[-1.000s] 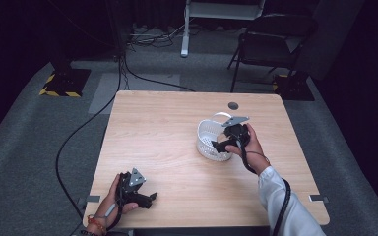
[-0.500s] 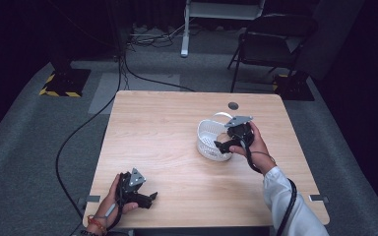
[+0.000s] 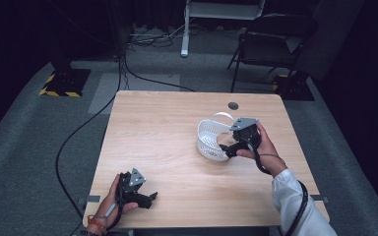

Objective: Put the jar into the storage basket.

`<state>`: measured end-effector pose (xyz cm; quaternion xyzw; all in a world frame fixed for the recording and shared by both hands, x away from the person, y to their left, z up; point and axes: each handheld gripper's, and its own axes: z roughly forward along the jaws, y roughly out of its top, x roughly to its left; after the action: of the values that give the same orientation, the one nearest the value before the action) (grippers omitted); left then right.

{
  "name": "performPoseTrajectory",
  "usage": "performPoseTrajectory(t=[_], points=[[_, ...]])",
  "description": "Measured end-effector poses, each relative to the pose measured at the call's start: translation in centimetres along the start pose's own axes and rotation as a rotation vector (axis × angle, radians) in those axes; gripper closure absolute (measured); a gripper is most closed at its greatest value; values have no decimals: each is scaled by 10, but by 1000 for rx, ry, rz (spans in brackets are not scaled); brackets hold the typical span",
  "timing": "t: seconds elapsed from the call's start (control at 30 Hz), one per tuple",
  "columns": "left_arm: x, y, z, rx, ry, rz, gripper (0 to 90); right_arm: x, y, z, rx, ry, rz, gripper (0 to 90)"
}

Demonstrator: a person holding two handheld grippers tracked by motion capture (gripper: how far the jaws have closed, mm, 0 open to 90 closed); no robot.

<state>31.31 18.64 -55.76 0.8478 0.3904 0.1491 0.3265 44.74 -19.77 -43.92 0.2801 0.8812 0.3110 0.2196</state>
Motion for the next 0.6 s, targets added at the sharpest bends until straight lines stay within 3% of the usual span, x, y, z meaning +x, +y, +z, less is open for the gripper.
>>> performPoseTrajectory(t=[0.27,0.6], points=[[0,0,0,0,0,0,0,2,-10,-12,0,-9,-44,35],[0,0,0,-1,0,0,0,10,-23,-23,11,16,-104,35]])
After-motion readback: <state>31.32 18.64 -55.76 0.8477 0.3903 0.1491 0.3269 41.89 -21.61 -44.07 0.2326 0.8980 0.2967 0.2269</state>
